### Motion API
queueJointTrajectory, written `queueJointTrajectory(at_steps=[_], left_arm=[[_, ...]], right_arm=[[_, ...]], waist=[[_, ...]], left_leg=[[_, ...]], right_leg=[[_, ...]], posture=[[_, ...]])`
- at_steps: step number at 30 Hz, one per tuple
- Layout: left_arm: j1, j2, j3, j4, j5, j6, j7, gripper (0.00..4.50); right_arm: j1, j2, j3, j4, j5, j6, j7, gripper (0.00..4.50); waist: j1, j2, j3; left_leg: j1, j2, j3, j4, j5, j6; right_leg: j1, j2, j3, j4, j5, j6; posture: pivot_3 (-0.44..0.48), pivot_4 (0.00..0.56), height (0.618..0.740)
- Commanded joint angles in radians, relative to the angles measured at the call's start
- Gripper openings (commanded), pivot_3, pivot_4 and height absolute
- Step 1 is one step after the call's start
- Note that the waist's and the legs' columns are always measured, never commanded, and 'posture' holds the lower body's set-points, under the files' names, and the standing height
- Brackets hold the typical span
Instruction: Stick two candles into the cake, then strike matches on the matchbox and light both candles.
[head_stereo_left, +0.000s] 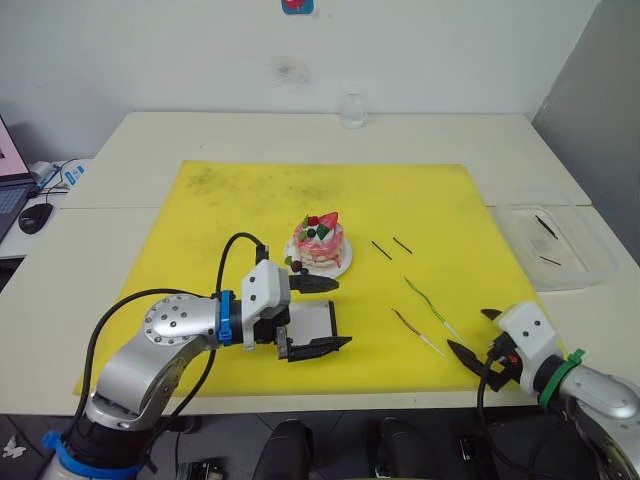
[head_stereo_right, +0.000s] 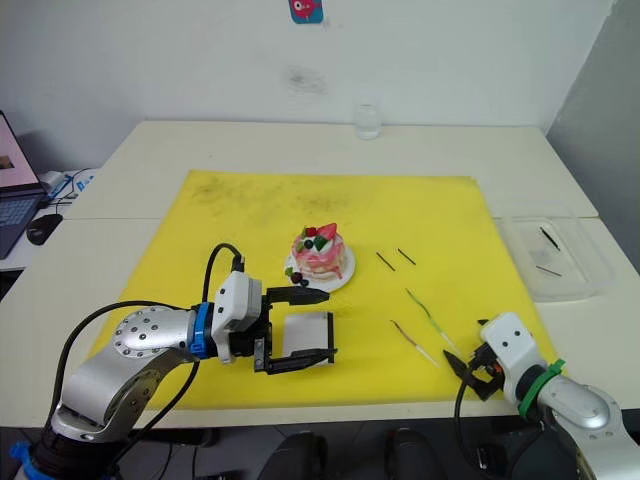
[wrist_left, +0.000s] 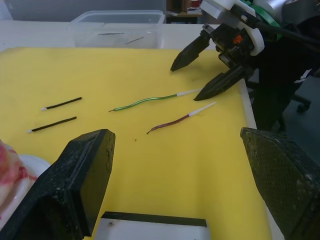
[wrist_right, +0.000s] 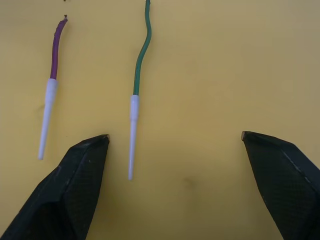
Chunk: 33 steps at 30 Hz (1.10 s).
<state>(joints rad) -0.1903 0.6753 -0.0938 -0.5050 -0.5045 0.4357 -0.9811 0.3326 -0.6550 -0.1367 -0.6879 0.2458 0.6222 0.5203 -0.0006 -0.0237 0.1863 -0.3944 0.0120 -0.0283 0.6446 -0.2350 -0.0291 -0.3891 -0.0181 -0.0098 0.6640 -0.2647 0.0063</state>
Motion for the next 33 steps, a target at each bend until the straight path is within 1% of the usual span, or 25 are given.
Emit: queueJointTrajectory(at_steps=[1, 4, 6, 8, 9, 10, 11, 15, 18, 20, 23, 27, 30, 32, 33], left_arm=[[-0.015, -0.004, -0.002, -0.014, -0.004, 0.002, 0.008, 4.5], [-0.017, -0.002, -0.001, -0.012, -0.003, 0.003, 0.008, 4.5], [-0.018, -0.001, 0.001, -0.01, -0.004, 0.004, 0.007, 4.5], [-0.016, 0.0, 0.002, -0.008, -0.002, 0.003, 0.008, 4.5], [-0.014, 0.001, 0.005, -0.007, -0.002, 0.004, 0.01, 4.5], [-0.012, 0.001, 0.007, -0.007, -0.003, 0.005, 0.011, 4.5], [-0.011, 0.001, 0.009, -0.005, -0.003, 0.005, 0.012, 4.5], [-0.006, 0.006, 0.036, 0.005, -0.016, 0.03, 0.03, 4.5], [-0.011, 0.014, 0.083, 0.014, -0.08, 0.134, 0.066, 4.5], [-0.022, 0.012, 0.14, 0.022, -0.178, 0.247, 0.102, 4.5], [-0.073, -0.009, 0.219, 0.042, -0.351, 0.41, 0.175, 4.5], [-0.162, -0.061, 0.275, 0.077, -0.602, 0.587, 0.291, 4.5], [-0.228, -0.137, 0.281, 0.11, -0.754, 0.639, 0.397, 4.5], [-0.267, -0.19, 0.275, 0.132, -0.807, 0.64, 0.462, 4.5], [-0.288, -0.231, 0.268, 0.147, -0.839, 0.631, 0.5, 4.5]], right_arm=[[0.017, 0.014, 0.013, -0.039, 0.006, 0.032, -0.011, 3.19], [0.029, 0.015, 0.018, -0.056, 0.011, 0.057, -0.008, 2.14], [0.031, 0.016, 0.018, -0.068, 0.015, 0.074, -0.01, 1.52], [0.03, 0.018, 0.014, -0.081, 0.022, 0.088, -0.009, 0.73], [0.029, 0.02, 0.007, -0.091, 0.034, 0.098, -0.006, 0.5], [0.027, 0.022, 0.002, -0.097, 0.042, 0.106, -0.004, 0.15], [0.025, 0.022, -0.001, -0.1, 0.047, 0.111, -0.002, 0.07], [0.005, 0.046, -0.057, -0.108, 0.11, 0.141, 0.002, 0.07], [-0.039, 0.065, -0.125, -0.117, 0.184, 0.171, 0.004, 0.07], [-0.086, 0.067, -0.175, -0.119, 0.242, 0.192, 0.011, 0.07], [-0.193, 0.066, -0.238, -0.107, 0.361, 0.231, 0.016, 0.07], [-0.349, 0.069, -0.249, -0.091, 0.514, 0.297, -0.002, 0.07], [-0.482, 0.094, -0.226, -0.065, 0.652, 0.353, -0.041, 0.07], [-0.542, 0.11, -0.208, -0.047, 0.727, 0.381, -0.071, 0.07], [-0.57, 0.123, -0.198, -0.033, 0.773, 0.393, -0.088, 0.07]], waist=[[0.0, 0.0, 0.0], [0.0, 0.0, 0.0], [0.0, 0.0, 0.0], [0.0, 0.0, 0.0], [0.0, 0.0, 0.0], [0.0, 0.0, 0.0], [0.0, 0.0, 0.0], [0.0, 0.0, 0.0], [0.0, 0.0, 0.0], [-0.001, 0.0, 0.0], [-0.003, 0.0, 0.0], [-0.002, 0.0, 0.0], [-0.002, 0.0, 0.0], [-0.002, 0.0, 0.0], [-0.002, 0.0, 0.0]], left_leg=[[0.0, 0.0, 0.0, 0.0, 0.0, 0.0], [0.0, 0.0, 0.0, 0.0, 0.0, 0.0], [0.0, 0.0, 0.0, 0.0, 0.0, 0.0], [0.0, 0.0, 0.0, 0.0, 0.0, 0.0], [0.0, 0.0, 0.0, 0.0, 0.0, 0.0], [0.0, 0.0, 0.0, 0.0, 0.0, 0.0], [0.0, 0.0, 0.0, 0.0, 0.0, 0.0], [0.0, 0.0, 0.0, 0.0, 0.0, 0.0], [0.0, 0.0, 0.0, 0.0, 0.0, 0.0], [0.0, 0.0, -0.001, 0.0, 0.0, 0.0], [-0.001, 0.0, -0.001, 0.0, 0.0, 0.0], [-0.001, 0.0, -0.002, 0.0, 0.0, 0.0], [-0.002, -0.001, -0.002, 0.0, 0.0, 0.0], [-0.002, -0.001, -0.002, 0.001, 0.0, 0.0], [-0.003, -0.001, -0.002, 0.001, 0.0, 0.0]], right_leg=[[0.0, 0.0, 0.0, 0.0, 0.0, 0.0], [0.0, 0.0, 0.0, 0.0, 0.0, 0.0], [0.0, 0.0, 0.0, 0.0, 0.0, 0.0], [0.0, 0.0, 0.0, 0.0, 0.0, 0.0], [0.0, 0.0, 0.0, 0.0, 0.0, 0.0], [0.0, 0.0, 0.0, 0.0, 0.0, 0.0], [0.0, 0.0, 0.0, 0.0, 0.0, 0.0], [0.0, 0.0, 0.0, 0.0, 0.0, 0.0], [0.0, 0.0, 0.0, 0.0, 0.0, 0.0], [0.0, 0.0, 0.0, 0.0, 0.0, 0.0], [-0.001, 0.0, 0.0, 0.0, 0.0, 0.0], [0.0, 0.0, -0.001, 0.0, 0.001, 0.001], [0.0, 0.0, -0.001, 0.0, 0.001, 0.001], [-0.001, 0.0, -0.001, 0.0, 0.001, 0.002], [-0.001, 0.0, -0.001, 0.0, 0.001, 0.002]], posture=[[0.0, 0.15, 0.74], [0.0, 0.15, 0.74], [0.0, 0.15, 0.74], [0.0, 0.15, 0.74], [0.0, 0.15, 0.74], [0.0, 0.15, 0.74], [0.0, 0.15, 0.74], [0.0, 0.15, 0.74], [0.0, 0.15, 0.74], [0.0, 0.15, 0.74], [0.0, 0.15, 0.74], [0.0, 0.15, 0.74], [0.0, 0.15, 0.74], [0.0, 0.15, 0.74], [0.0, 0.15, 0.74]])
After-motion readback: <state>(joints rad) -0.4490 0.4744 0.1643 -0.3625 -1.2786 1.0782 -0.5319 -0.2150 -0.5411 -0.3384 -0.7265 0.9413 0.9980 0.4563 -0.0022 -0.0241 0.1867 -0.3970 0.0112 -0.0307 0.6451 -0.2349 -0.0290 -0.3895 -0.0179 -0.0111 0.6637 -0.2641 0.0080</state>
